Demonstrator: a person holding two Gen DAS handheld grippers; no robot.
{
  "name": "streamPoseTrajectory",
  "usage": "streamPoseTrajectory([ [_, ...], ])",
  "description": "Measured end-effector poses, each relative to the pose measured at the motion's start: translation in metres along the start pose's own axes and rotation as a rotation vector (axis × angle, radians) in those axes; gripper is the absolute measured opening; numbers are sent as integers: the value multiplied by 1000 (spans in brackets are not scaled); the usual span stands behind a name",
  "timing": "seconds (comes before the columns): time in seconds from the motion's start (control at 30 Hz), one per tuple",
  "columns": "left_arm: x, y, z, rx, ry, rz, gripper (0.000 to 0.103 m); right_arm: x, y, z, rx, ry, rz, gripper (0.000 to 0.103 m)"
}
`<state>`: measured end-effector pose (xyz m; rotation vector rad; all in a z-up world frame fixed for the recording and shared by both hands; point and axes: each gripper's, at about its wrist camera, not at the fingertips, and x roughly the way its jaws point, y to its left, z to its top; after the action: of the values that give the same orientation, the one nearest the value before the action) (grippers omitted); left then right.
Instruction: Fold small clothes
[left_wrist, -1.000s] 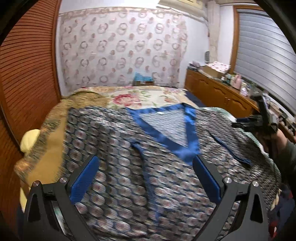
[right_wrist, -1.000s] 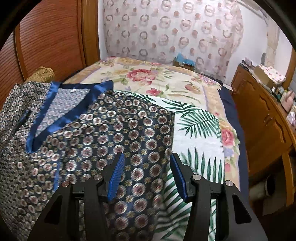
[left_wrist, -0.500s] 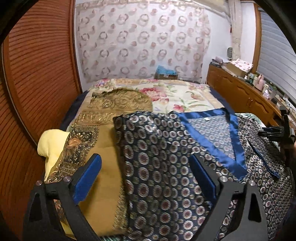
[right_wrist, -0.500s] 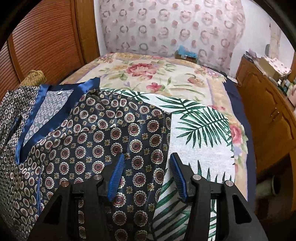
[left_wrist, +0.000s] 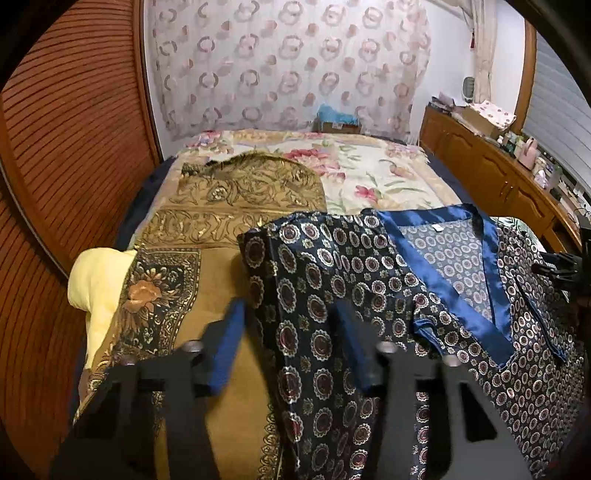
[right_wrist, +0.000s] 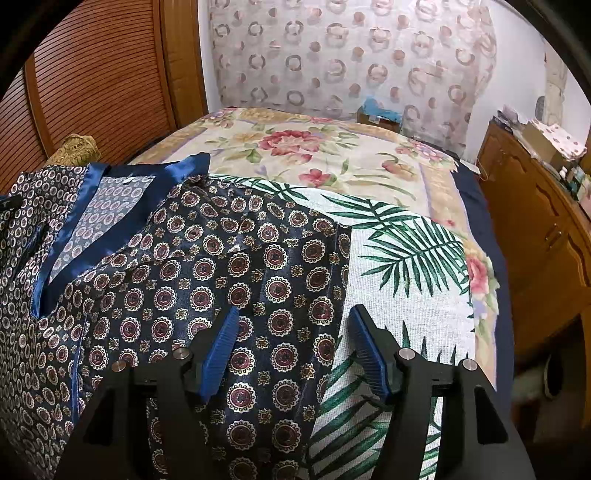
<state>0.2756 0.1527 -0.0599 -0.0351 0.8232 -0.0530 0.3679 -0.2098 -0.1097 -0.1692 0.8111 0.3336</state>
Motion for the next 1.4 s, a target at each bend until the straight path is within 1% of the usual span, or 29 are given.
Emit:
streamPoseTrajectory([
  [0.03, -1, -1, 0, 4, -2, -2, 24, 0, 0, 0, 0, 0, -1, 64],
  [0.07, -4, -2, 0, 9, -13, -9, 14, 0, 0, 0, -1, 0, -1, 64],
  [0.1, -10, -4, 1, 8, -34, -19, 11, 0, 0, 0, -1, 0, 0, 64],
  [0.13, -15, -6, 2, 11, -48, -28, 8, 0, -1, 0, -2, 0, -1, 60],
  [0.17, -19, -8, 2, 15, -58, -31, 6, -1, -1, 0, -4, -3, 4, 52],
  [0.2, -24, -11, 2, 19, -73, -30, 6, -2, 0, 1, -9, -9, 10, 35],
  [0.23, -27, -15, 3, 26, -81, -37, 5, -3, 0, 1, -14, -13, 9, 22],
  [0.27, -30, -18, 3, 34, -87, -48, 4, -4, 2, 1, -16, -12, 14, 17],
  [0.3, -35, -21, 3, 40, -96, -62, 4, -4, 3, 2, -15, -6, 25, 5],
  [0.37, -43, -28, 2, 49, -114, -86, 3, -6, 6, 4, -14, -5, 18, 4],
  [0.43, -56, -35, -2, 59, -136, -103, 3, -14, 10, 4, -22, -28, 11, 3],
  [0.6, -93, -51, -18, 79, -186, -160, 3, -61, 16, -1, 3, -139, 42, 3],
  [0.67, -108, -58, -27, 91, -202, -177, 2, -81, 20, -7, 2, -171, 58, 3],
  [0.77, -125, -64, -39, 100, -219, -193, 2, -107, 31, -19, -25, -200, 55, 3],
  [0.9, -151, -63, -58, 72, -251, -221, 2, -138, 38, -37, -13, -241, 78, 3],
  [1.0, -169, -58, -80, 61, -262, -226, 2, -159, 41, -65, 4, -260, 105, 3],
  [1.17, -208, -41, -135, 17, -267, -221, 2, -201, 43, -124, 19, -266, 114, 3],
  [1.27, -225, -32, -167, -9, -258, -194, 2, -231, 42, -164, 35, -251, 108, 3],
  [1.33, -232, -22, -187, -49, -238, -195, 2, -249, 39, -188, 55, -241, 105, 3],
  [1.4, -234, -15, -204, -61, -219, -166, 2, -268, 37, -213, 80, -222, 99, 3],
])
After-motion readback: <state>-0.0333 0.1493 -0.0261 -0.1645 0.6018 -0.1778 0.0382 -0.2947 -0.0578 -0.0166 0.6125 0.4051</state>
